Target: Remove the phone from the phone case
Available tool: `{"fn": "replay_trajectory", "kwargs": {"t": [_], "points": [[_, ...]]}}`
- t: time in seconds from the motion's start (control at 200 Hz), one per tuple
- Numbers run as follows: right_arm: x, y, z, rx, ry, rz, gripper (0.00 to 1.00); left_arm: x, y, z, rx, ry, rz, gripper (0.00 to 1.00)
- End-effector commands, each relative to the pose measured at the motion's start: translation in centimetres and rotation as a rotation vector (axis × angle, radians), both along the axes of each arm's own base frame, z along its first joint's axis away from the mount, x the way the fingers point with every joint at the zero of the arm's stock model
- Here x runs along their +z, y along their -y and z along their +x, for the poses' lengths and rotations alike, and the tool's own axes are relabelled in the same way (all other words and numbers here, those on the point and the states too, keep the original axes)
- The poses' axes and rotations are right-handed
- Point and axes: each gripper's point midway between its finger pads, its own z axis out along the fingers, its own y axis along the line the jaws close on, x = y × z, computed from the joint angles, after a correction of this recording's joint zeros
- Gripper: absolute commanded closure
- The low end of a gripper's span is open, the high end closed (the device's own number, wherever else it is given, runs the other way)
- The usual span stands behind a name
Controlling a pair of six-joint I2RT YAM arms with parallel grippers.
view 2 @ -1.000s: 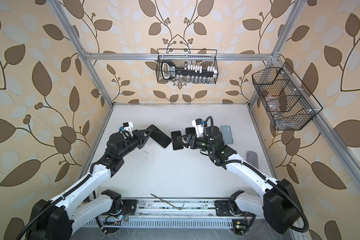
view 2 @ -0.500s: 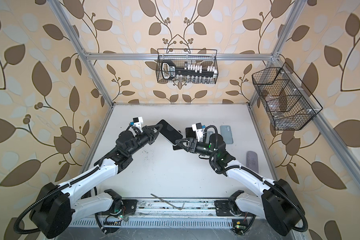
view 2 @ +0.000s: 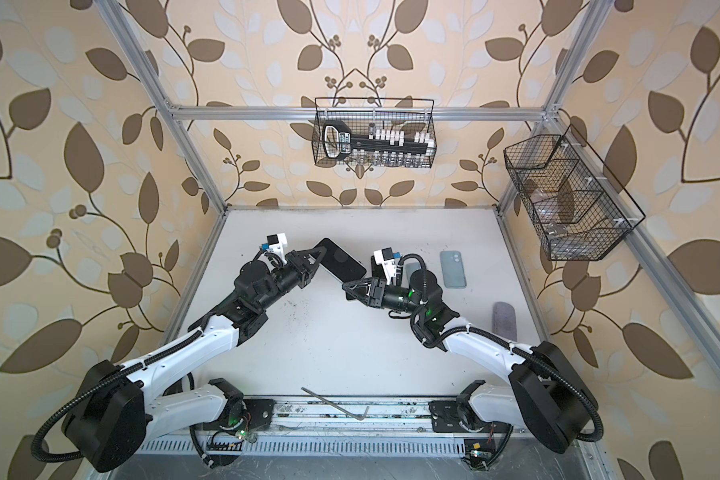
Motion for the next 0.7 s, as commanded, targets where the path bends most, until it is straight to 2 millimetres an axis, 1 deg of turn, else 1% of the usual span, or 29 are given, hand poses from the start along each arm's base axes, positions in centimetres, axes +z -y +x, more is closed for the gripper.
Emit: {"fn": "replay_trajectory", "kwargs": {"t": [0.0,0.105,0.215,0.375,0.694], "points": [[2.48,-0.45,0.34,0.000,0.047,0.067,0.52,6.31,-0.23,-0.40,0.014,0.171,-0.094,1.00],[2.69,-0.63,0.34,0.000,0.051,0.074,0.61,6.12,-0.25,-0.34,0.017,0.164,-0.090,1.00],[2.80,-0.83,0.31,0.004,0.054,0.079,0.64,5.98,-0.22,-0.31,0.017,0.160,-0.090,1.00],[2.84,-0.85,0.23,0.002,0.058,0.084,0.73,5.85,-0.19,-0.24,0.018,0.155,-0.092,1.00],[2.70,-0.78,0.36,-0.007,0.061,0.086,0.81,5.94,-0.22,-0.22,0.019,0.154,-0.096,1.00]]}}
